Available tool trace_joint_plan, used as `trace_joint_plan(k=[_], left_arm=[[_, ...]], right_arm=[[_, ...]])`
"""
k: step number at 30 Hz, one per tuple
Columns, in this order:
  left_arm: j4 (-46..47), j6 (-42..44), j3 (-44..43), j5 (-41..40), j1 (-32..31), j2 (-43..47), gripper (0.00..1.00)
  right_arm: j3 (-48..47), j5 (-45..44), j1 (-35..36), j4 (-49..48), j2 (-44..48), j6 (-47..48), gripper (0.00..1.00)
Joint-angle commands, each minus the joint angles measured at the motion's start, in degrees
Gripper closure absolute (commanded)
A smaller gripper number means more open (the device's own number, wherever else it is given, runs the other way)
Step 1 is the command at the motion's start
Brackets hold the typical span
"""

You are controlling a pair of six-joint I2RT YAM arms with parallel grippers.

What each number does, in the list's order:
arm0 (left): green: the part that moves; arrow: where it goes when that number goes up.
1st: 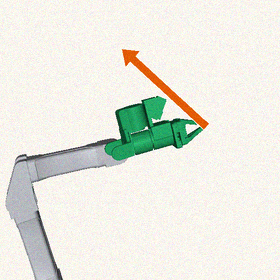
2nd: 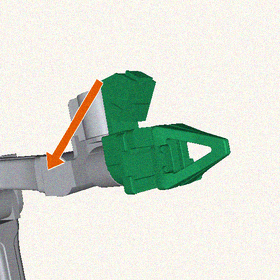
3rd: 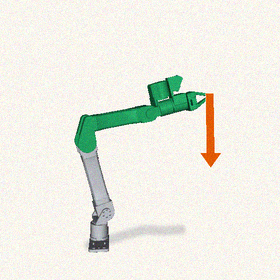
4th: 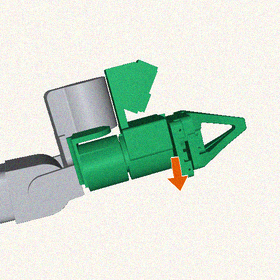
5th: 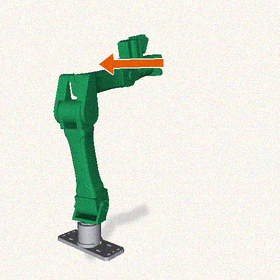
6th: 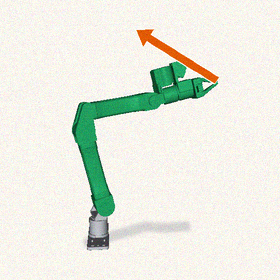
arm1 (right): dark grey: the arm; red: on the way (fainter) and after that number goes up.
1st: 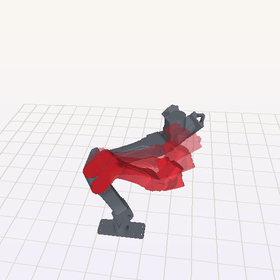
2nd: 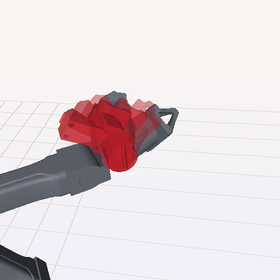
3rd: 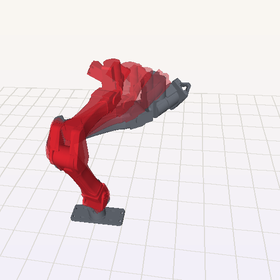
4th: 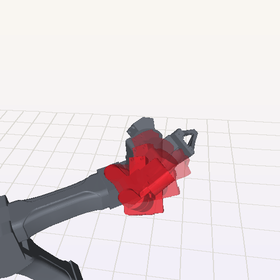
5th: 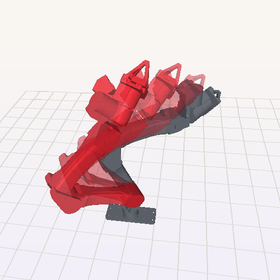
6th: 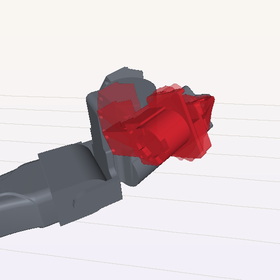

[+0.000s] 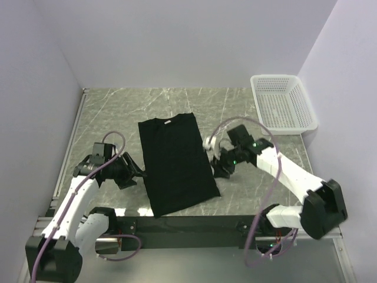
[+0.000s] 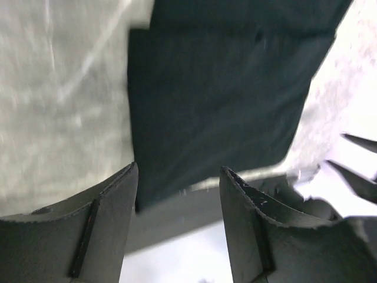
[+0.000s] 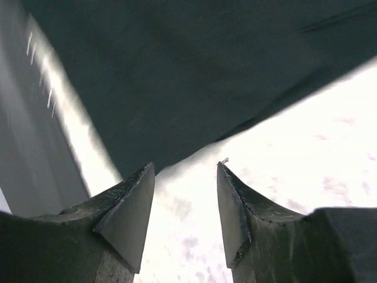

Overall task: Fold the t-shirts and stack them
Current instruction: Fold the tshirt

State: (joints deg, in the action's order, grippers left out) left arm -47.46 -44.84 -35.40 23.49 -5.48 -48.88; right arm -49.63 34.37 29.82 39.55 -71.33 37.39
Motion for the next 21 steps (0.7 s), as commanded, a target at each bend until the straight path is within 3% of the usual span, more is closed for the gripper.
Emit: trace_joint_plan(k=[1,5,11,21], left_arm=[[12.2,-0.2,-0.9,-3.9,0.1,-3.1,0.38],[16.4,-1.1,-1.9,-5.0,-0.1,-7.8,0.39],[21.1,-3.0,-0.4,-4.4,-0.1,-12.5,0.44],[24.7,-3.8,1.0,-5.3,-0.1,-17.1,0.50]], right_arm=[[-8.1,1.2,-4.4,-8.3,-8.0,-15.9,0.47],[-16.3,1.6,-5.4,-10.8,-20.5,-26.1,0.50],[-22.4,0.0,-5.7,-10.0,-32.2,-33.6,0.53],[-26.3,-2.1,-6.2,-10.4,-37.7,-35.8,0.53]])
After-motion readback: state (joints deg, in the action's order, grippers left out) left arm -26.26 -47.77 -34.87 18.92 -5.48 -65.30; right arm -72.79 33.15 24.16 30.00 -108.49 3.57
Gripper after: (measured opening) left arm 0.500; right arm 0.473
